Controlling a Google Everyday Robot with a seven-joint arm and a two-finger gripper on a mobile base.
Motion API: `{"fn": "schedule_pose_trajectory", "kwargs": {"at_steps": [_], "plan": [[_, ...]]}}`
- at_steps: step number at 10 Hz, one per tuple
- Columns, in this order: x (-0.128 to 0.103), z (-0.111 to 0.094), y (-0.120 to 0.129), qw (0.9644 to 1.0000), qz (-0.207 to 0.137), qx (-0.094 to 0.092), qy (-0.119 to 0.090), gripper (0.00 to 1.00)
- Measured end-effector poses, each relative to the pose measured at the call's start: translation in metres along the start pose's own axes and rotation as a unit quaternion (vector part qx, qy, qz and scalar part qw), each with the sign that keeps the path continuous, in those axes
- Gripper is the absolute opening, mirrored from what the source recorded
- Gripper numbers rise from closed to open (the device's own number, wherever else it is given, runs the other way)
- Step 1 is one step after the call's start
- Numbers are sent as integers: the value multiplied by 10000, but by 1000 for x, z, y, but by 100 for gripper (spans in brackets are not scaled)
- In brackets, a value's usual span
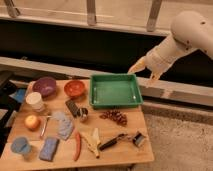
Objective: Place towel in tray
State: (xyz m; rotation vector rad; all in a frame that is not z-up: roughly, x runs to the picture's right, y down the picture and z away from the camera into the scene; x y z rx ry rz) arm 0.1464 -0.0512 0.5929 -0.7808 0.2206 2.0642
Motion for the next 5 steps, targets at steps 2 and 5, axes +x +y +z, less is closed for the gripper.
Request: {"fn": "schedule_pose_trajectory", "kwargs": {"at_steps": [2, 5], "plan": [[6, 1, 7, 9999, -94, -41, -2, 65], [7, 1, 6, 9999, -131, -5, -32, 65]]}}
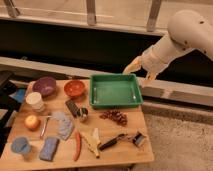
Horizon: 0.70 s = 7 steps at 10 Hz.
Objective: Place towel in tray
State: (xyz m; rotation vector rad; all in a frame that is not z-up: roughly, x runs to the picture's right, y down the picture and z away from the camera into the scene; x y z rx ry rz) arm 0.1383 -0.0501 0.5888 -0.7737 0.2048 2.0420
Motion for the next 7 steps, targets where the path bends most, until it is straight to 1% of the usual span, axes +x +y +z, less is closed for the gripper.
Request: {"fn": "schedule_pose_trajectory", "kwargs": {"at_steps": [1, 3, 5, 6, 7], "plan": [[4, 4, 1, 9998, -144, 100, -29, 65], [26, 23, 22, 9986, -480, 207, 21, 65], [59, 50, 51, 9966, -764, 270, 180, 65], [76, 67, 70, 9949, -925, 296, 285, 65], [84, 76, 81, 9941, -990, 288, 336, 65]]}}
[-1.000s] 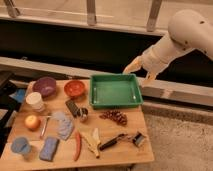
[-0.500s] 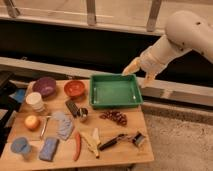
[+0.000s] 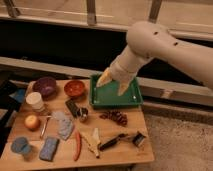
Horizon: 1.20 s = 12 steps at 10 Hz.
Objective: Place towel in tray
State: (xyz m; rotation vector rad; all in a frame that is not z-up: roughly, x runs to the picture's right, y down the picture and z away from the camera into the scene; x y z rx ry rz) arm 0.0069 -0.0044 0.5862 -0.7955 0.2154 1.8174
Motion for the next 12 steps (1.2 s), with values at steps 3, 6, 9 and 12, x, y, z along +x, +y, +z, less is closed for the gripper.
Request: {"fn": "schedule_pose_trajectory", "kwargs": {"at_steps": [3, 6, 9, 12], "plan": [[14, 30, 39, 9995, -21, -194, 252, 65], [13, 30, 36, 9995, 6, -183, 245, 65], [3, 35, 38, 9992, -233, 204, 258, 65], [3, 66, 64, 9973, -479, 460, 298, 65]]}}
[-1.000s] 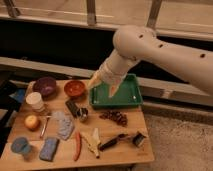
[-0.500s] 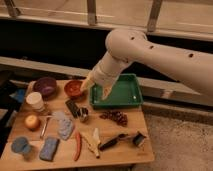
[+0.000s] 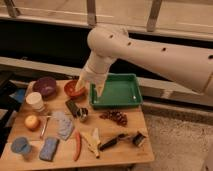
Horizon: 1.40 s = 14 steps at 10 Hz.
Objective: Place towel in tray
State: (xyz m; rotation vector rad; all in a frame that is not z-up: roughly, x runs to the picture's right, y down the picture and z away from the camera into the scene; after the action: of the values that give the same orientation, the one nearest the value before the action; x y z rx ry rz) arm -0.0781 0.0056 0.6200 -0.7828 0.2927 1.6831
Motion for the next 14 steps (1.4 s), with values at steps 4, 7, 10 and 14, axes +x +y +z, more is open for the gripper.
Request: {"fn": "schedule_pose_trajectory", "kwargs": {"at_steps": [4, 7, 10, 14], "plan": [[19, 71, 55, 9966, -644, 502, 122, 65], [25, 96, 72, 9950, -687, 722, 105, 65], [25, 96, 70, 9952, -662, 716, 97, 65], [21, 124, 92, 9946, -817, 564, -307, 65]]}}
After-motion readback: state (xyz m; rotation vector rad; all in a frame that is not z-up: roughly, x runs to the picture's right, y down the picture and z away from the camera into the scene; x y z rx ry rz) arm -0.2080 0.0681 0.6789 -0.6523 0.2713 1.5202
